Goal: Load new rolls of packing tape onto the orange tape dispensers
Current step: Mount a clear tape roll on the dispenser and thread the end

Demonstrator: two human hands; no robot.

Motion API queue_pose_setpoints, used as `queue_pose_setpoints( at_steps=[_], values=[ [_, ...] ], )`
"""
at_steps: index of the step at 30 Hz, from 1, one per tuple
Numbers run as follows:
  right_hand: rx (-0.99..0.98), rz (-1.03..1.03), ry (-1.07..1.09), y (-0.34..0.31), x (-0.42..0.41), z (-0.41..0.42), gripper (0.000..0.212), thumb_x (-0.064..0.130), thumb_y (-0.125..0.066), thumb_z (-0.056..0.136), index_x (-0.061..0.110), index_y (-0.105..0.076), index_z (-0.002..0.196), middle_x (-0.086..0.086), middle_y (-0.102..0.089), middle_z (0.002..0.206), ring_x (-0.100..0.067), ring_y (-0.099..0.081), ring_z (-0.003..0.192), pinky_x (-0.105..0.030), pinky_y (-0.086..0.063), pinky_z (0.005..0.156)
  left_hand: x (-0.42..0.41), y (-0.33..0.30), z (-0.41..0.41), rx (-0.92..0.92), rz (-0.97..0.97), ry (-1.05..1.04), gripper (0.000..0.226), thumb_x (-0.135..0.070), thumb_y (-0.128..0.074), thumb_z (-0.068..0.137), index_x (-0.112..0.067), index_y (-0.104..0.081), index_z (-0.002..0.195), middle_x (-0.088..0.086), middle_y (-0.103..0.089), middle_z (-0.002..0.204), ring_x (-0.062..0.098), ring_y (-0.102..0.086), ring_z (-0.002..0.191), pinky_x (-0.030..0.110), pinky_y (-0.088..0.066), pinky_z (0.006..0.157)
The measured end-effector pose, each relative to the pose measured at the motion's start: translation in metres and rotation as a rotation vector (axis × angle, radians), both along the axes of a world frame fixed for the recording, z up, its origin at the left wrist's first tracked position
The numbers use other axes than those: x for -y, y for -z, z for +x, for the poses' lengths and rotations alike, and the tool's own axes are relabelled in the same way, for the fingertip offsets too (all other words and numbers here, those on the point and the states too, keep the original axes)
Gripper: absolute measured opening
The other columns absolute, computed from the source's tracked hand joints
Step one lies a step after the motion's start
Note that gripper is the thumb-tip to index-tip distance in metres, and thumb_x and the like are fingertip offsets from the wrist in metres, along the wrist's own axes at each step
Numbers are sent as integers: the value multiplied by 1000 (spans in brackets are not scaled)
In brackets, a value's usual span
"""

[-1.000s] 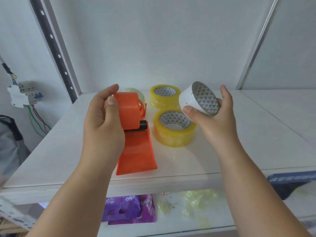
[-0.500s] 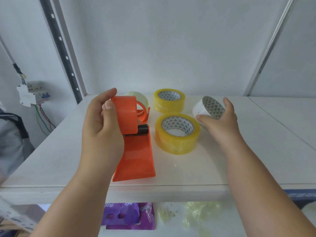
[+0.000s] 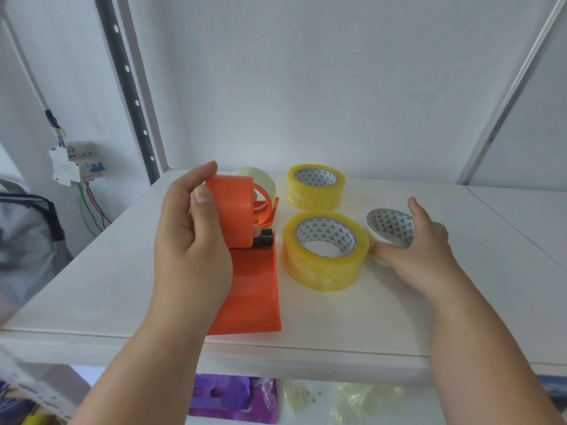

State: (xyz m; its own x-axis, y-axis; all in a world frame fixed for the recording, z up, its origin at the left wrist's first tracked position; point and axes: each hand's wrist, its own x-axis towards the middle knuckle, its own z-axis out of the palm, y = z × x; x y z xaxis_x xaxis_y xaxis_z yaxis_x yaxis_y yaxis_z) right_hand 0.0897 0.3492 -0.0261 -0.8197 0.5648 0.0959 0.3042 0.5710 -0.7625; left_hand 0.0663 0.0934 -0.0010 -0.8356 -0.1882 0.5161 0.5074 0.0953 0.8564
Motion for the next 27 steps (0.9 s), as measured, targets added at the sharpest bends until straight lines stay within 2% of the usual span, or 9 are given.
queue_pose_setpoints(
  at_steps=[5,8,13,16,18,20,23,25,27],
  values=[
    [27,-25,-137,-3,6,3,101,42,-72,74,45,-2,147,2,-18,153,-23,-11,143,-46,-20,114,-3,0,2,0,31,6,27,-29,-32,102,-41,-55,109,-24,-58,71,-2,-52,66,12,-45,63],
    [-100,114,-112,-2,12,2,91,39,-69,75,42,-13,147,5,-18,154,-17,-5,143,-45,-12,115,-4,1,2,-3,18,-1,27,-27,-32,102,-38,-55,110,-30,-57,71,-9,-52,66,5,-40,63],
    [-475,508,-291,0,41,6,55,49,-54,73,33,-57,125,9,-53,131,-19,-26,133,-31,-15,101,-4,1,3,-6,40,22,27,-26,-32,102,-37,-55,110,-25,-57,69,-6,-51,64,6,-41,60],
    [-393,647,-535,8,58,4,51,59,-55,73,30,-65,114,17,-62,115,-14,-36,127,-31,-17,98,-3,-2,5,-3,54,41,27,-29,-32,102,-39,-55,109,-13,-57,72,11,-52,65,17,-46,62],
    [-323,747,-592,11,64,2,48,61,-53,72,28,-70,103,14,-68,100,-12,-50,114,-30,-18,92,-2,-2,5,2,48,41,27,-29,-32,101,-39,-56,110,-17,-58,72,9,-52,64,18,-46,63],
    [-262,761,-606,11,67,0,41,59,-49,74,29,-69,92,14,-66,84,-13,-60,94,-30,-21,88,-1,-3,6,1,60,63,26,-34,-33,100,-40,-56,110,-15,-66,81,12,-61,71,25,-53,73],
    [-249,749,-582,12,70,0,37,56,-48,74,28,-68,86,13,-63,76,-12,-60,83,-32,-24,86,0,-3,7,2,86,108,27,-45,-33,93,-46,-56,109,15,-68,94,39,-63,84,56,-51,80],
    [-292,744,-551,12,71,0,36,55,-48,73,27,-68,85,14,-62,75,-10,-57,82,-33,-24,86,0,-4,7,-4,85,102,27,-45,-34,93,-46,-56,107,14,-69,95,37,-64,86,57,-50,81],
    [-362,656,-516,12,71,1,33,53,-50,73,27,-67,86,19,-57,75,-4,-48,82,-34,-25,86,0,-6,7,0,81,88,25,-37,-34,99,-41,-56,109,0,-72,87,20,-68,82,43,-55,81]
  ],
)
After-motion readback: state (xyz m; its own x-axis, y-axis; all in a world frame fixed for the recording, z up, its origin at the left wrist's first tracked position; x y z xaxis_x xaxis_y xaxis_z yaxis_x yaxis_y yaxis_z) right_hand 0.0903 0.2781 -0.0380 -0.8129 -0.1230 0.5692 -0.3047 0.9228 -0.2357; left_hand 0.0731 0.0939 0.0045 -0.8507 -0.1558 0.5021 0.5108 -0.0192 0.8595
